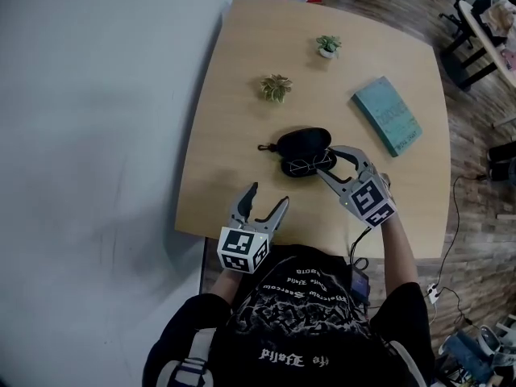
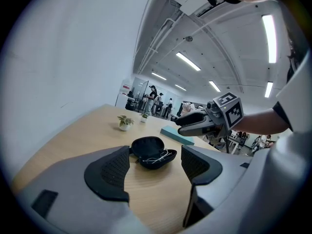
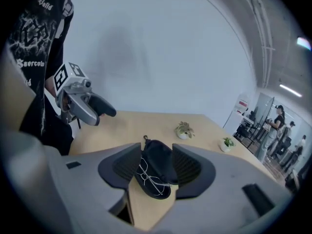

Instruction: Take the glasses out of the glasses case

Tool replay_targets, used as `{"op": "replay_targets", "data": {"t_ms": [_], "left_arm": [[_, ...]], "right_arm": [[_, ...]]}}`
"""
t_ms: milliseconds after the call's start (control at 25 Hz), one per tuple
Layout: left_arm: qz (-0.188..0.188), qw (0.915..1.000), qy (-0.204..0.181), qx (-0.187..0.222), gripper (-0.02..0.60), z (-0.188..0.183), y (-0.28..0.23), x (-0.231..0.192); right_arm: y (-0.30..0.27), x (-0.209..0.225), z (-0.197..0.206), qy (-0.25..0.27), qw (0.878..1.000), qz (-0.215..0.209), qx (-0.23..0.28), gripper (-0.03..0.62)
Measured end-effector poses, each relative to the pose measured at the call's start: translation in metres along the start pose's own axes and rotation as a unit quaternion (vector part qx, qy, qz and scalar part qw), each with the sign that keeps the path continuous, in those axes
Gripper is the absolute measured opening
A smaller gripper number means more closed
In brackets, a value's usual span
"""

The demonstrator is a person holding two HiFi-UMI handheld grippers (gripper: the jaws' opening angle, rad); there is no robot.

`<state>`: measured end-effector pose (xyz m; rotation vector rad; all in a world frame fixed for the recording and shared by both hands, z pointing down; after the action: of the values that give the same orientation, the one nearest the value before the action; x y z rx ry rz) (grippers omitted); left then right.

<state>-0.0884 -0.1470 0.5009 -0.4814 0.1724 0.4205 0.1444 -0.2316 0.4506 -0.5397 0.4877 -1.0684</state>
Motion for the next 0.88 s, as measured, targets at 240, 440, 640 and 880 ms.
{"op": "replay_targets", "data": {"t_ms": [240, 440, 640, 880], "left_arm": [[-0.029, 0.9992, 0.02, -0.019, 0.341, 0.009, -0.007, -0.007], [-0.035, 0.9984, 0.034, -0.029, 0.341, 0.015, -0.01, -0.009], [-0.045, 0.9968, 0.045, -0.049, 0.341, 0.025, -0.014, -0.018], [-0.051, 0.9951, 0.056, -0.063, 0.341, 0.03, -0.018, -0.027]], "right_arm": [[-0.032, 0.008, 0.006, 0.05, 0.996, -0.038, -0.056, 0.213], [-0.061, 0.022, 0.015, 0.075, 0.989, -0.073, -0.1, 0.213], [-0.08, 0.029, 0.028, 0.096, 0.981, -0.098, -0.14, 0.213], [-0.096, 0.029, 0.035, 0.142, 0.962, -0.138, -0.188, 0.213]]}}
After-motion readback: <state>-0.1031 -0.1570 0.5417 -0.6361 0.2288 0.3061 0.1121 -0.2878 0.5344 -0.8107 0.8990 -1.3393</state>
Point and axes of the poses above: the fingertips, and each gripper's own axes: y backward along the fingers, x to its right, z out of its underside, the point moved 10 cm from there along y, backward along the fingers, and after that the axes turned 10 degrees about -z, right-handed, at the moved point
